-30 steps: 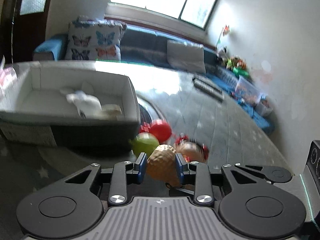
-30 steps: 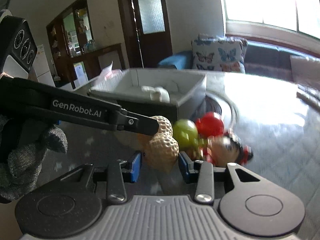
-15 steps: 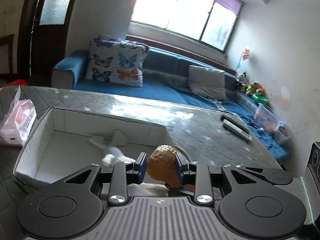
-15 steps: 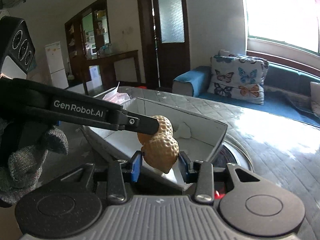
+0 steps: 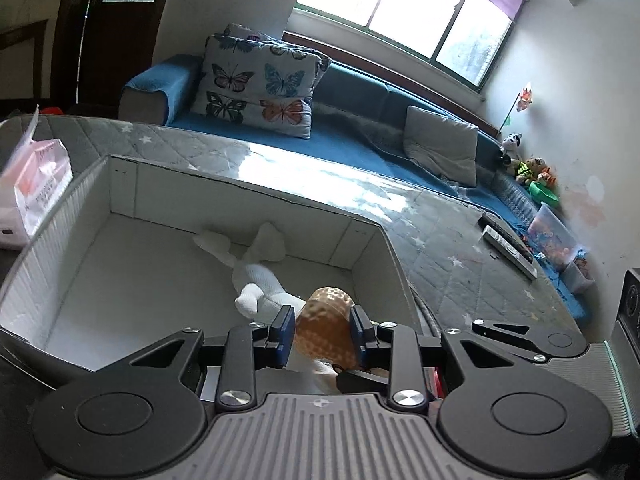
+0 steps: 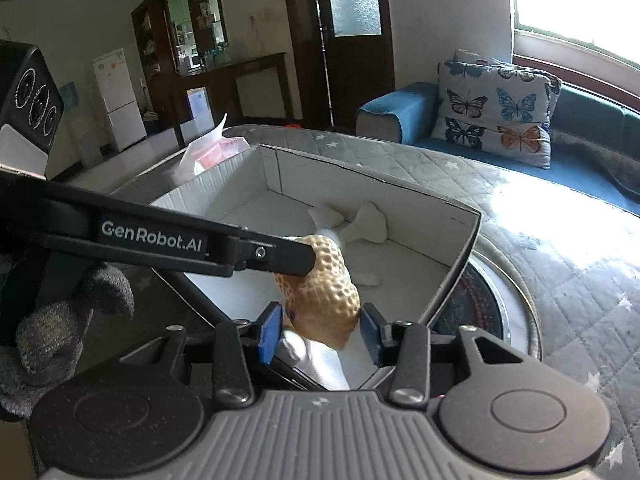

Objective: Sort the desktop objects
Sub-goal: 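Carry the peanut toy into the gray box and release it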

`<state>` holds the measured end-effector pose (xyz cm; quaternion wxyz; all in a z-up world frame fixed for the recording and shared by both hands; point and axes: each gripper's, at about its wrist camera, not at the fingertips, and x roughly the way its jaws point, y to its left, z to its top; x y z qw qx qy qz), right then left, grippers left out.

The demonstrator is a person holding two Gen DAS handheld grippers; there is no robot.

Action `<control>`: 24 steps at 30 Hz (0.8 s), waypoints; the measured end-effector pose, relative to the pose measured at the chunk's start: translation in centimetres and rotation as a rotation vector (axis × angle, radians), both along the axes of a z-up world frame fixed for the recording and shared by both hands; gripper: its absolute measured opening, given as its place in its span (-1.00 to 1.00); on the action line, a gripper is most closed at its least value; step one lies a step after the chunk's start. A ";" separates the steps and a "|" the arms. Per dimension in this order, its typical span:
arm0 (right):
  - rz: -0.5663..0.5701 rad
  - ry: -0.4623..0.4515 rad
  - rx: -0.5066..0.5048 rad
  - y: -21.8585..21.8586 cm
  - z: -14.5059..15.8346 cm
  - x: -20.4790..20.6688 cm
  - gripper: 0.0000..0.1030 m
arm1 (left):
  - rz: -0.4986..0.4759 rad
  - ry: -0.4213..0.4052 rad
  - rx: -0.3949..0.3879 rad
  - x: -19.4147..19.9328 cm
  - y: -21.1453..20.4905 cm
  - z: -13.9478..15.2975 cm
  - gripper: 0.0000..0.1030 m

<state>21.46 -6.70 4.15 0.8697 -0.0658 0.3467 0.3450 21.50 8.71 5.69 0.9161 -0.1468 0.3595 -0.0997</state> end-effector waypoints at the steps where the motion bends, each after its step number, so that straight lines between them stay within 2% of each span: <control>1: -0.003 -0.004 -0.004 0.0 0.1 -0.1 -0.10 | -0.003 0.001 0.003 0.0 -0.2 -0.1 -0.37; 8: -0.019 -0.051 -0.030 -0.4 0.4 -1.2 -0.05 | -0.028 0.014 0.013 -0.1 -1.4 -0.5 -0.37; 18: -0.070 -0.068 0.027 -3.0 0.8 -3.1 -0.04 | -0.038 0.042 0.038 0.3 -2.7 -1.5 -0.37; 24: -0.128 -0.064 0.071 -5.2 0.8 -4.7 -0.04 | -0.051 0.032 0.069 -0.3 -3.7 -1.0 -0.35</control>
